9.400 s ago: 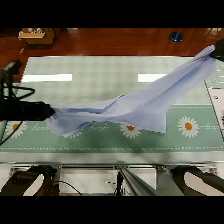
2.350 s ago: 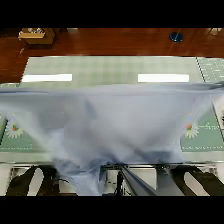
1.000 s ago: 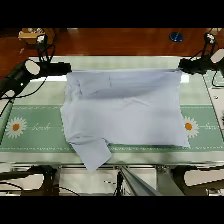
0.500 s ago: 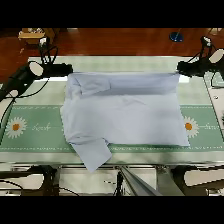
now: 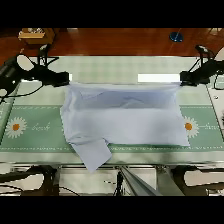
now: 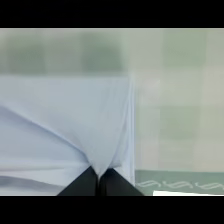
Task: Fold the shirts.
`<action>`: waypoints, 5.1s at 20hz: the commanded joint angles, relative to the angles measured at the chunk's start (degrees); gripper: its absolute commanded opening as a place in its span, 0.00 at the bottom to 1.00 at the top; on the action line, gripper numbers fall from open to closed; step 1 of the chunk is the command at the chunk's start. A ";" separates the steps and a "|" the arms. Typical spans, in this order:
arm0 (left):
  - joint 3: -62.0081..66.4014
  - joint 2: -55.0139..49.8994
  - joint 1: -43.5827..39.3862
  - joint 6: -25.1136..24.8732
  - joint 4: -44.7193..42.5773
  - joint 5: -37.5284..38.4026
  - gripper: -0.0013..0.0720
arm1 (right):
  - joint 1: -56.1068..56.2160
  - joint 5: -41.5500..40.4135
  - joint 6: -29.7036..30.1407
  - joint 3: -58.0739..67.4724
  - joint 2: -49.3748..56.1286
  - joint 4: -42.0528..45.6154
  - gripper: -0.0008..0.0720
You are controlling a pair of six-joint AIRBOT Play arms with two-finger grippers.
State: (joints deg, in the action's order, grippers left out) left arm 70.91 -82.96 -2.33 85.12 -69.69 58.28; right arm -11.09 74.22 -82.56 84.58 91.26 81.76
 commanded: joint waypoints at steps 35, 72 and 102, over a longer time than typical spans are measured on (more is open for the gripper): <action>-47.36 18.56 27.41 -21.62 15.76 20.55 0.86 | -27.96 8.28 9.81 -19.71 -13.99 -15.47 0.73; -47.39 12.20 6.23 -15.63 18.34 6.88 0.05 | -32.72 8.70 12.81 -40.54 -18.82 -7.87 0.84; -46.71 12.26 6.23 -17.27 18.71 6.73 0.05 | -22.86 3.02 12.41 -46.42 -13.84 -12.20 0.10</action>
State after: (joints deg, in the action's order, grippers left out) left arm 23.77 -70.74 3.90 68.71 -50.70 67.99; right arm -37.98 77.41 -71.02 37.85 77.36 69.69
